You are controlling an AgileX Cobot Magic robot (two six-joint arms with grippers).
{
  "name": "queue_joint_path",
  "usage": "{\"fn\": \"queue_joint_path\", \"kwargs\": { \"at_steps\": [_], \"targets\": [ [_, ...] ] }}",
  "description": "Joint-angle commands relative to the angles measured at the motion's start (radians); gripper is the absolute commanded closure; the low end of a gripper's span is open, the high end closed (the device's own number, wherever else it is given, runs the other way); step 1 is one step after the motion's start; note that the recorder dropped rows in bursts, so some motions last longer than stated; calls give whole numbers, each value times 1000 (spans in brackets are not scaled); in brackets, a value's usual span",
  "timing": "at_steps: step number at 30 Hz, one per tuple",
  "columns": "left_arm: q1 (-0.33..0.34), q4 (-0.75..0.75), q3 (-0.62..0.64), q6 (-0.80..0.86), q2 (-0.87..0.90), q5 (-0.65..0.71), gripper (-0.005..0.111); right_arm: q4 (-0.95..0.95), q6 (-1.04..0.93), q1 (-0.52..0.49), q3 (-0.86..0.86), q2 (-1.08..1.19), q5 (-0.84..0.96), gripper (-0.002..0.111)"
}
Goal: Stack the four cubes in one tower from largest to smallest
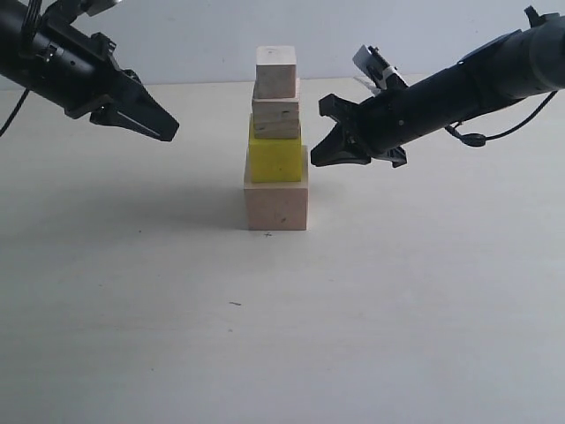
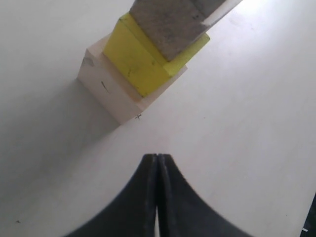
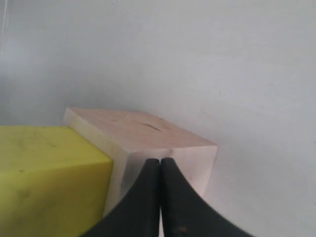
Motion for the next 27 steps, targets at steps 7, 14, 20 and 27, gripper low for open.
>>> {"fn": "queue_joint_path", "kwargs": {
  "at_steps": [7, 14, 20, 27],
  "targets": [
    [1, -7, 4, -5, -8, 6, 107, 23, -43, -3, -9, -1, 8, 108],
    [1, -7, 4, -5, -8, 6, 107, 43, -72, -3, -9, 1, 18, 108],
    [1, -7, 4, -2, -8, 8, 107, 43, -79, -3, -9, 1, 22, 108],
    [1, -7, 4, -2, -8, 8, 107, 64, -107, -3, -9, 1, 33, 108]
  ]
}}
